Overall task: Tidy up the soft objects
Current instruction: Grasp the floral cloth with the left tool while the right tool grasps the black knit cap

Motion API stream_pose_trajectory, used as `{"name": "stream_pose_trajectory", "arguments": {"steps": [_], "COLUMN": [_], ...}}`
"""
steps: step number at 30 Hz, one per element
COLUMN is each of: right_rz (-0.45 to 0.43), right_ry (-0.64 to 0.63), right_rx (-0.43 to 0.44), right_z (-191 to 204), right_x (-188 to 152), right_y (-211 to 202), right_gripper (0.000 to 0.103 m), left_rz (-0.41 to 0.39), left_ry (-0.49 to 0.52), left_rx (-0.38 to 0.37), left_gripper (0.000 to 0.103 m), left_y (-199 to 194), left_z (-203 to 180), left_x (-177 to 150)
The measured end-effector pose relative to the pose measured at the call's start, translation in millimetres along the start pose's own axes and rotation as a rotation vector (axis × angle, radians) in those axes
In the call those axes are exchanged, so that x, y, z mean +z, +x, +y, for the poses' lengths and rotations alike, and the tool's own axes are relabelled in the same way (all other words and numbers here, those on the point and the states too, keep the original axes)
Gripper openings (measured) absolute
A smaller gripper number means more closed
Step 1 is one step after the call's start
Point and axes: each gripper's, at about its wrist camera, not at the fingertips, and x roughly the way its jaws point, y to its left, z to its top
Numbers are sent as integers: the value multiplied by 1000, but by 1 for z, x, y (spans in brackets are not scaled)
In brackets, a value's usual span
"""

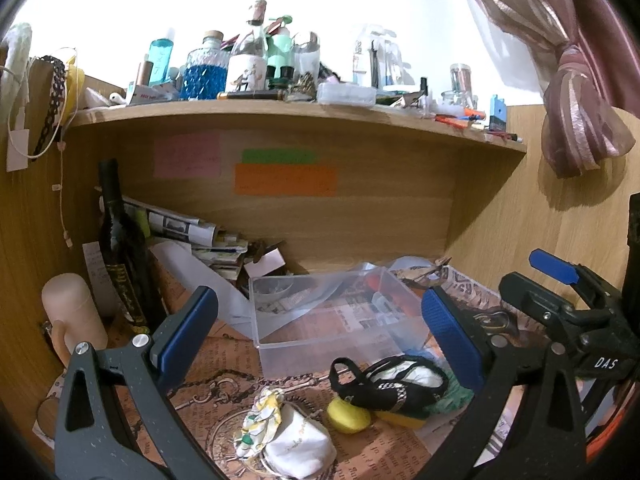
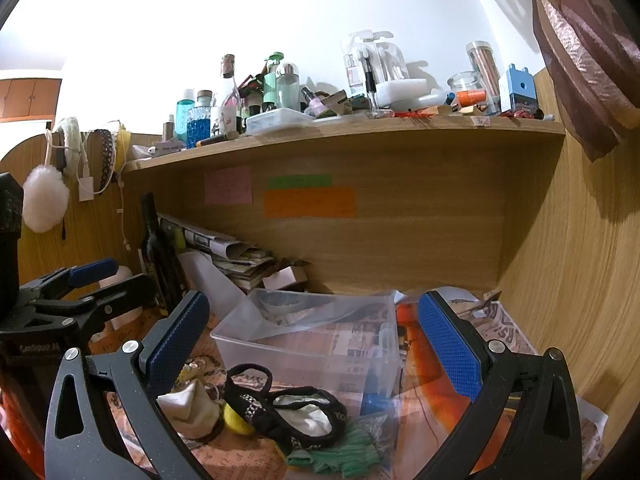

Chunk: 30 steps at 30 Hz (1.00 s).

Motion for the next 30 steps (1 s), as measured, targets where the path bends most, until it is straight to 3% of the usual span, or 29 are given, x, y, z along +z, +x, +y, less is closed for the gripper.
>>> {"name": "stream_pose_trajectory", "arguments": {"steps": [12, 19, 21, 23, 30], "right_rz": [167, 290, 313, 332, 402], "right_ry": [29, 38, 38, 33, 11], "right_rx": [5, 62, 90, 115, 186], "right_z": [-18, -17, -13, -8, 5], "right_x": [-25, -49, -54, -59, -70], "right_y": [28, 43, 46, 51, 68], "right_gripper": [103, 103, 102, 99, 80], "left_rz": [215, 311, 324, 345, 421], "left_ry": [-30, -70, -86, -94, -123], "left_rx": [75, 107, 108, 106, 52], "left_gripper": [103, 103, 100, 87, 65], "left_y": [39, 51, 53, 57, 75], "left_z": [44, 60, 63, 64, 68], "left_x": [-36, -65, -70, -73, -87]}}
